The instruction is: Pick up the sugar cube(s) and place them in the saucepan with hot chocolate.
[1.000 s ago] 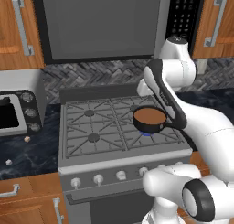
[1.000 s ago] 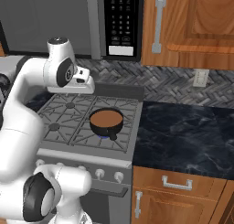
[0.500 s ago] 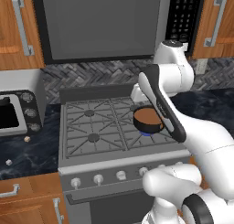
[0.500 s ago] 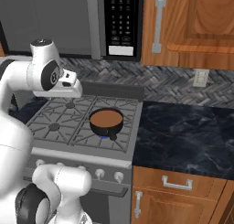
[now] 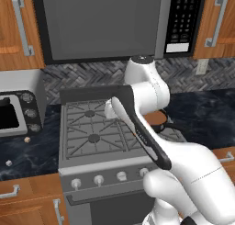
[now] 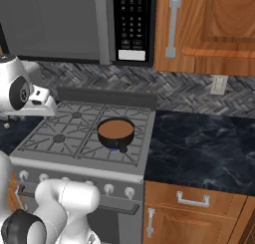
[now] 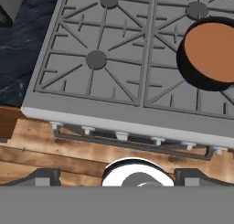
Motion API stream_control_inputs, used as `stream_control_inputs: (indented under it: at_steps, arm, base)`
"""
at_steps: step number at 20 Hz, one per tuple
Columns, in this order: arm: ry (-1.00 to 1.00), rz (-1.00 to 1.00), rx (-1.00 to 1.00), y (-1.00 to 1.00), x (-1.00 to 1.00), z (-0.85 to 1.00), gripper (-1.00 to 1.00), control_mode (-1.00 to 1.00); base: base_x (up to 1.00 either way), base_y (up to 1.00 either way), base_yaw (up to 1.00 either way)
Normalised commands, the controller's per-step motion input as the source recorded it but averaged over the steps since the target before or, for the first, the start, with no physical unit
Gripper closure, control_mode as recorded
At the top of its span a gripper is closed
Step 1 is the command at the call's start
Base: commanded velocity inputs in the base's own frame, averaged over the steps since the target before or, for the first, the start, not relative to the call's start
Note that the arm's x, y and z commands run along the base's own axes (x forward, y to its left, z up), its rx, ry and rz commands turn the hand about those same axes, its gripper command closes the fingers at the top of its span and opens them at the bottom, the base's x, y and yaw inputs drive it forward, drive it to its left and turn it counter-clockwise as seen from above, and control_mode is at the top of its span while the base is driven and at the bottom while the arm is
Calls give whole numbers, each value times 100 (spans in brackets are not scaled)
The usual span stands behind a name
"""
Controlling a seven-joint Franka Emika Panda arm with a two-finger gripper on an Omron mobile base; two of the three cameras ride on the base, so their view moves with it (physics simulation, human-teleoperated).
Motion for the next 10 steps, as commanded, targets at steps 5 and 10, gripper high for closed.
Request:
stream_control_inputs:
  at_steps: [5,10]
  arm:
    - [2,15,0,100,0,-17,-100,-100]
    - [2,19,-2,100,0,-14,-100,-100]
  base:
    - [0,0,0]
    - [0,0,0]
